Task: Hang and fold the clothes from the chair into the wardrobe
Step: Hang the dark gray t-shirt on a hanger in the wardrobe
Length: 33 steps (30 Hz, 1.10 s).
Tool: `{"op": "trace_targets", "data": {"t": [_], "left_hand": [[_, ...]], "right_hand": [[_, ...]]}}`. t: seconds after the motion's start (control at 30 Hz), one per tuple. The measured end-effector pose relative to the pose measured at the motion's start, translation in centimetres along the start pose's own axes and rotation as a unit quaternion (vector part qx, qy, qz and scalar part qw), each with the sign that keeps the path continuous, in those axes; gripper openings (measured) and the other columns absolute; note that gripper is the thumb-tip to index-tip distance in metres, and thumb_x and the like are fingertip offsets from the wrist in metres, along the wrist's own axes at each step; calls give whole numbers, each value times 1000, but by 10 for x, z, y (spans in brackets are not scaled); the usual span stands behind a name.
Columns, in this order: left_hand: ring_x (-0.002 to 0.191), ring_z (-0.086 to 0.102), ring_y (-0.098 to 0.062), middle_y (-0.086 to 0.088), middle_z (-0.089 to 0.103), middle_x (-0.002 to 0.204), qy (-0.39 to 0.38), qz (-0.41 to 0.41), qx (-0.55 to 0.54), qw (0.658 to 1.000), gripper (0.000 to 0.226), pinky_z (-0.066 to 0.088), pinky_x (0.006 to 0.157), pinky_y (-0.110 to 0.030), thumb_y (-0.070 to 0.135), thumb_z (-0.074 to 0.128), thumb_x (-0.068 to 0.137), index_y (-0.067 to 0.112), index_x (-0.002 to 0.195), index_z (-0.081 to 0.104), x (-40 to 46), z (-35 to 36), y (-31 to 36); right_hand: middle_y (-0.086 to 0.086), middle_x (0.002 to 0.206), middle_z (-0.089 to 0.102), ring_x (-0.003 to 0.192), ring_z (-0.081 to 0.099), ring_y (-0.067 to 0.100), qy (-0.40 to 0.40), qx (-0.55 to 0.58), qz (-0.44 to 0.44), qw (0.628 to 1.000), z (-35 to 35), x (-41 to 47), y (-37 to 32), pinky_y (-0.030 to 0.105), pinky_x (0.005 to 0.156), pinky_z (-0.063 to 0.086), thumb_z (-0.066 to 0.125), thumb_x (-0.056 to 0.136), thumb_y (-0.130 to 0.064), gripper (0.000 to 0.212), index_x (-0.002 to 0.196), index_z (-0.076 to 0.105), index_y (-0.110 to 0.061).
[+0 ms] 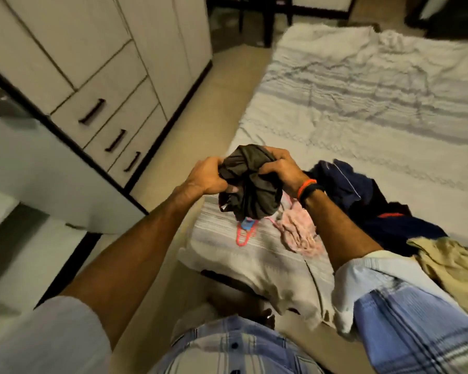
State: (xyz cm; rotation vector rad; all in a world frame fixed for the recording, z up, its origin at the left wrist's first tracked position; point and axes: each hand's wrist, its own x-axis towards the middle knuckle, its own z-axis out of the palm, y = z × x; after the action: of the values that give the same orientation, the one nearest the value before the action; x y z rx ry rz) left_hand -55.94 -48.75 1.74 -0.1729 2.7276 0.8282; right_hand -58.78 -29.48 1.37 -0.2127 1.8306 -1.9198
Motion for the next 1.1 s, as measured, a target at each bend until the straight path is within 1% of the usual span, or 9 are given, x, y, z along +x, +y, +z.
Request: {"op": "trace_targets", "data": {"t": [0.2,0.3,0.4,0.53,0.6,0.7,0.8,0.93,1.1], "left_hand": [[84,64,-23,-1,66,84,111,-42,-87,989,25,51,75,-31,27,83,74,18,89,65,-49,-63,-93],[77,60,-17,-1,64,77,193,-82,-159,965,20,47,71,-28,23,80,79,25,75,60,-81,-96,-138],[71,59,-14,0,64,74,270,-80,-193,940,14,48,71,-27,20,76,83,19,77,63,-110,-128,-172],[68,57,-10,5,64,74,308,-76,-182,931,8,47,72,-22,16,76,82,17,87,69,-136,-161,-202],[66,55,-6,7,64,72,322,-89,-176,926,7,46,71,-20,16,75,83,18,89,71,-148,-171,-216],[64,55,5,14,64,72,373,-120,-185,901,7,42,65,-10,19,77,82,20,88,73,-172,-185,-241],[73,62,-2,9,71,81,381,-152,-177,895,10,47,73,-16,21,76,82,17,92,76,-189,-199,-257],[90,65,-9,7,74,95,383,-177,-171,890,19,48,81,-20,25,76,83,21,102,77,-209,-216,-265],[94,61,-7,8,68,99,426,-250,-114,862,30,47,85,-21,18,78,78,24,107,72,-232,-218,-267]], "right_hand": [[0,82,74,77,69,15,-81,-39,5,996,97,34,-20,27,77,57,67,64,-2,35,99,66,-5],[7,101,71,94,67,22,-80,-169,14,982,151,56,-18,37,88,56,82,69,-6,48,113,63,-2],[6,102,69,98,67,25,-134,-299,2,945,205,69,-17,38,90,55,81,71,-6,44,109,62,-11],[-3,100,71,98,67,18,-207,-327,-55,920,277,75,-23,36,90,53,87,56,-51,54,100,65,-28],[-5,103,72,99,66,15,-228,-332,-97,910,308,77,-24,37,92,53,81,62,-61,58,106,69,-24],[-4,111,70,101,64,14,-233,-327,-144,905,354,76,-26,33,93,53,81,74,-48,56,119,64,-18],[-5,105,69,96,64,11,-241,-312,-185,900,387,86,-32,26,86,53,78,78,-48,50,118,65,-20],[-2,94,73,92,66,14,-293,-310,-222,877,421,104,-43,34,87,53,70,89,-33,25,106,73,-16],[-8,99,71,102,65,14,-316,-239,-225,890,448,105,-48,37,98,51,69,91,-21,23,111,74,-12]]}}
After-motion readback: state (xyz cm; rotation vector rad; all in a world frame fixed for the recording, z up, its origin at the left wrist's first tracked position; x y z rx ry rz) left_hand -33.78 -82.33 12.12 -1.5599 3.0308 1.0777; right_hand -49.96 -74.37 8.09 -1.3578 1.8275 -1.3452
